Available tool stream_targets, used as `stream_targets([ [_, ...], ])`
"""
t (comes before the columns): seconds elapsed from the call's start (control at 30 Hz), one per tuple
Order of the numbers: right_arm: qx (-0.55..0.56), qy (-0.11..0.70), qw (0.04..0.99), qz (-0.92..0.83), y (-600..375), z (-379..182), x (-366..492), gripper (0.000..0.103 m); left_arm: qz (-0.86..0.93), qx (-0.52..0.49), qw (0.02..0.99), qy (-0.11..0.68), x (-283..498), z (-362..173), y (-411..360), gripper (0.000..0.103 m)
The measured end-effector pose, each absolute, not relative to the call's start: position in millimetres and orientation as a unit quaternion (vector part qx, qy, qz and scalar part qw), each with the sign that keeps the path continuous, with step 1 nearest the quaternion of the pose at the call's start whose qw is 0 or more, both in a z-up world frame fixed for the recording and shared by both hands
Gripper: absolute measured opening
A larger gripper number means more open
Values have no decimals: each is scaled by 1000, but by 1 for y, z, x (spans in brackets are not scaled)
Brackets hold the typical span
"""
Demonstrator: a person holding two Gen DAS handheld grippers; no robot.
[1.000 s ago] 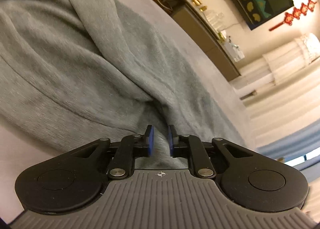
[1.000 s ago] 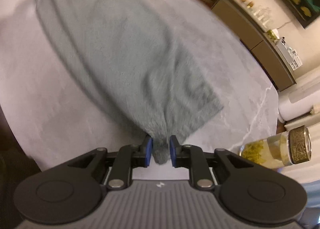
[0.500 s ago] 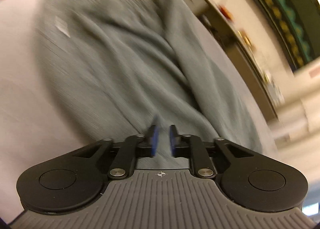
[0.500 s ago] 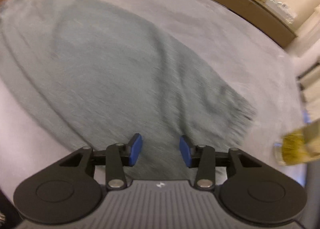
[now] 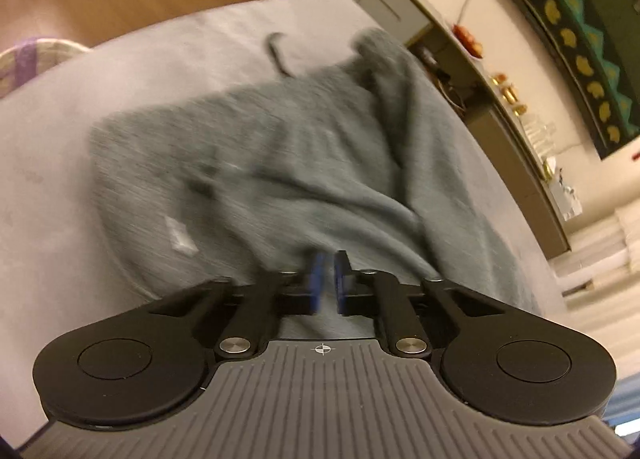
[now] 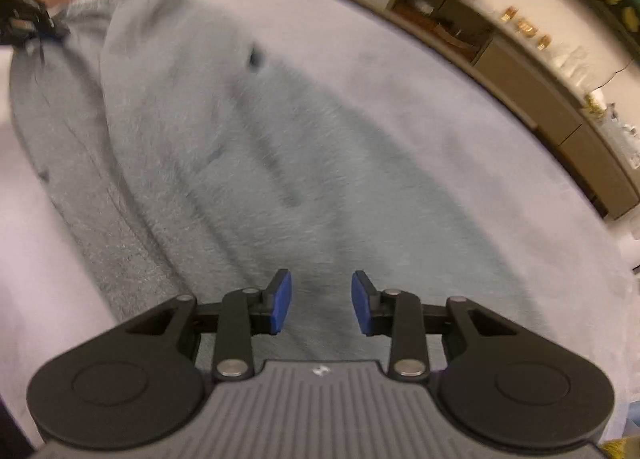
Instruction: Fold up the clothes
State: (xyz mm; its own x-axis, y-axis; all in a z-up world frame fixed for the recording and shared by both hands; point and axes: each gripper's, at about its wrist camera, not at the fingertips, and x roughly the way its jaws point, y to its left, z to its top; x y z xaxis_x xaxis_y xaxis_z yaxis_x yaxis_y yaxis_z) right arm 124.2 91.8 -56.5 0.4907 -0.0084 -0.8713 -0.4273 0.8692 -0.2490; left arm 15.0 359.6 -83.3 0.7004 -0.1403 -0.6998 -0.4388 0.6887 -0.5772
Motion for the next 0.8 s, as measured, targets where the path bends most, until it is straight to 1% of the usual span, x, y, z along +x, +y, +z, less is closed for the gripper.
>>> stream_targets([
  [0.03,-205,494,837,116,82,-61,126,33,106,-378,843,368,9,-82,367,0],
  [0.07,-186,499,840,106,72,-65,127,39,118,-379,844,361,3,-82,374,0],
  [0.13,-153,509,843,77,47,-68,127,45,135,-393,838,354,-6,-79,384,0],
  [0.17,-156,515,840,64,40,-68,126,49,140,-395,837,351,-9,-75,385,0],
  [0.2,-159,521,837,51,34,-67,124,50,140,-394,839,348,-8,-69,381,12],
  [0.23,-163,527,833,38,28,-67,122,50,133,-393,842,345,-3,-62,377,19],
  [0.27,-166,532,830,25,22,-66,121,44,113,-393,846,342,6,-54,371,30],
  [0.33,-200,524,828,2,35,-52,126,30,60,-391,853,341,30,-44,357,33],
  [0.37,-196,505,841,14,50,-39,127,30,38,-393,852,344,41,-42,351,34],
  [0.43,-190,460,864,72,100,-11,129,30,40,-404,841,359,62,-55,348,30],
  [0.47,-188,436,874,100,126,3,130,33,51,-409,835,365,69,-64,350,29],
  [0.5,-193,412,881,129,159,13,134,35,66,-416,831,364,71,-73,356,21],
  [0.53,-197,387,887,159,191,22,137,42,73,-432,825,357,68,-80,365,12],
  [0.57,-201,361,891,188,223,31,142,51,72,-457,815,350,63,-84,375,7],
  [0.63,-209,325,895,224,276,40,162,61,75,-494,800,333,51,-89,393,10],
  [0.67,-214,309,895,240,304,40,175,65,81,-492,805,323,45,-86,398,14],
  [0.7,-224,302,893,249,325,37,189,67,86,-488,810,314,40,-83,404,15],
  [0.73,-234,295,890,258,346,34,204,71,85,-487,811,311,38,-82,408,15],
  [0.77,-249,292,885,265,362,21,222,76,79,-491,810,311,38,-84,409,17],
  [0.8,-267,293,879,265,382,8,237,79,74,-493,809,311,37,-85,409,18],
])
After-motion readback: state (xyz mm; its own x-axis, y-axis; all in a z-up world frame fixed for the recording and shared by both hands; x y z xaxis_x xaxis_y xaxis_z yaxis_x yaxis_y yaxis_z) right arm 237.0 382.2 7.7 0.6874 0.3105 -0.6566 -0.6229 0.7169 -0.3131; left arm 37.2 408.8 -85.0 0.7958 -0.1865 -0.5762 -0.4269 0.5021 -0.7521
